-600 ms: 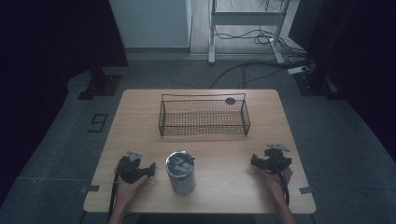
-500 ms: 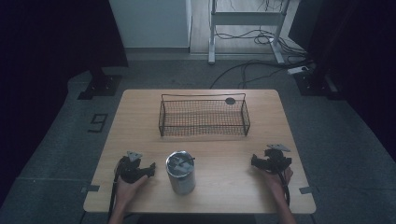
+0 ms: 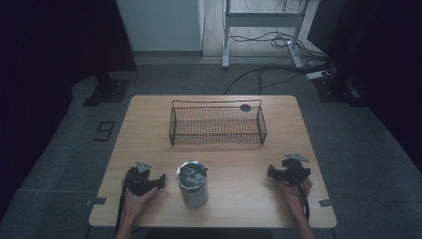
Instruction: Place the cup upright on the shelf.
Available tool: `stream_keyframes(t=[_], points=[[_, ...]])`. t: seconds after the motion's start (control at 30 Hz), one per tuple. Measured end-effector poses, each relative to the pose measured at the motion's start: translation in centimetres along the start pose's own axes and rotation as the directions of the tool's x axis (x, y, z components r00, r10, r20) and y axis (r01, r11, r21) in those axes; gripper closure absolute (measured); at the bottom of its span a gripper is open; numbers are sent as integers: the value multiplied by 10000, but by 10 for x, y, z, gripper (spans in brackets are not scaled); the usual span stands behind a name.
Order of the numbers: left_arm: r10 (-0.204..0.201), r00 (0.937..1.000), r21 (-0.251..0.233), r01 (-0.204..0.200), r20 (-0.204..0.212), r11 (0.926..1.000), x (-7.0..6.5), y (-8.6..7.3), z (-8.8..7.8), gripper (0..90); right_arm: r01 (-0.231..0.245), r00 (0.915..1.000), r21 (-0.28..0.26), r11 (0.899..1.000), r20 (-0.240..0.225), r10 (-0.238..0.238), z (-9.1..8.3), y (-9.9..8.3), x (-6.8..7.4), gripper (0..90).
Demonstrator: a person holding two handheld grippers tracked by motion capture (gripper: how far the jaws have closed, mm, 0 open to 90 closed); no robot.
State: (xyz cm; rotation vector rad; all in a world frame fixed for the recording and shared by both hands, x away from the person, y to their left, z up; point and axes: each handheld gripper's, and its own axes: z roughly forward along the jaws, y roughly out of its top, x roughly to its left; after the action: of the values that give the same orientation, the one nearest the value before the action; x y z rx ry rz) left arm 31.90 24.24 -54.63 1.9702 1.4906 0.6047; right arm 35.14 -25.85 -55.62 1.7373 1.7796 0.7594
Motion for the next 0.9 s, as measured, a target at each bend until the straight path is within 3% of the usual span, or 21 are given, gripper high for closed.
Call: stream_keyframes(t=[0.27, 0.47, 0.53, 0.63, 0.77, 0.9], points=[[42, 9999, -16, -42, 109, 10000, 0, -1, -1, 144, 38, 10000, -27, 10000, -26, -38, 0, 0, 0, 13], [66, 9984, -579, -33, 570, 9983, -1, 2, -12, 188, 58, 10000, -46, 10000, -56, -58, 0, 0, 0, 20], [69, 9960, -1064, 26, 889, 9943, -1, 5, -20, 190, 59, 10000, -47, 10000, -56, -59, 0, 0, 0, 20], [230, 9947, -1425, -86, 1002, 9898, -3, 7, -26, 200, 64, 10000, -48, 10000, -56, -64, 0, 0, 0, 20], [367, 9927, -1600, -181, 1145, 9870, -6, 9, -32, 200, 62, 10000, -47, 10000, -55, -62, 0, 0, 0, 20], [486, 9909, -1484, -296, 1259, 9885, -8, 9, -36, 200, 67, 10000, -48, 10000, -61, -67, 0, 0, 0, 22]])
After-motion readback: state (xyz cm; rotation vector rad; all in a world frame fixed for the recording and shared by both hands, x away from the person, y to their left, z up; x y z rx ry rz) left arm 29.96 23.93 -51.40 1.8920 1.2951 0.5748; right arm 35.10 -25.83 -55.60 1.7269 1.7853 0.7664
